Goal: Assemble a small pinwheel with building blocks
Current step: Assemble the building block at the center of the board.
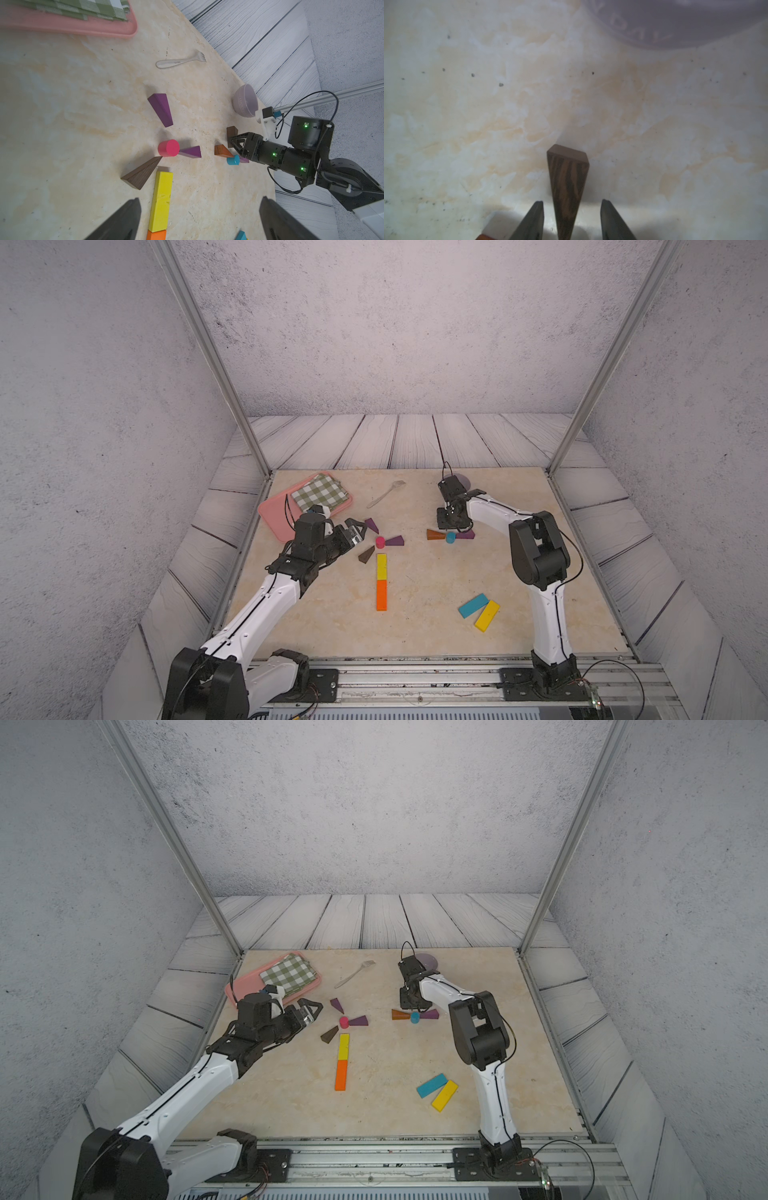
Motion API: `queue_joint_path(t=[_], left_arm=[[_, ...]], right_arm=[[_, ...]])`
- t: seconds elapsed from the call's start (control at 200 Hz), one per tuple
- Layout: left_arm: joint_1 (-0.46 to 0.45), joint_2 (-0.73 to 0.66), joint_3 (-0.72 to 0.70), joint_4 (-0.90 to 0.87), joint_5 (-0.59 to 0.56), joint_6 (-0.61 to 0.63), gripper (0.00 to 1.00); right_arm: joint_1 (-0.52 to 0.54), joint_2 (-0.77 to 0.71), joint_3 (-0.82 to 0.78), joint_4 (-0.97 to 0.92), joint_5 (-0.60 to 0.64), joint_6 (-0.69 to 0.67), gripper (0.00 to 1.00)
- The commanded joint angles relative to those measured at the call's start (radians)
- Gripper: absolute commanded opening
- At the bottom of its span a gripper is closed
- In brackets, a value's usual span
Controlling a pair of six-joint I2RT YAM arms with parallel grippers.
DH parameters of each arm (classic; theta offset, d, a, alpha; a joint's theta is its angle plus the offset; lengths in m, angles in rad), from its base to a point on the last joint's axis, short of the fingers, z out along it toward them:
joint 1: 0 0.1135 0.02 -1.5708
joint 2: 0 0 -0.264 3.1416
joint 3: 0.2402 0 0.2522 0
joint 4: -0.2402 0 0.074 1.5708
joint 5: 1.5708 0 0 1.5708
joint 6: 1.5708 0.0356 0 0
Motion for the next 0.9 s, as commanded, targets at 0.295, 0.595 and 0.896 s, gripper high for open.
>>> queue_joint_path(t=[0.295,0.595,0.896], left_arm=[[0.028,-0.044,-0.028,-0.012,0.014,0.017,0.96],[0.047,-0.064,-0.034,-0.022,0.017,0.023,0.96],[0.064,-0.066,-0.042,-0.021,0.026,0.021,0.96]], right_arm=[[-0.001,0.059,0.078,-0.072,0.038,-0.037,0.37],[-0.007,0.085,0.087,-0.075,0.021,-0.040,0.35],[-0.010,0.084,0.078,-0.073,0.036,-0.040,0.35]])
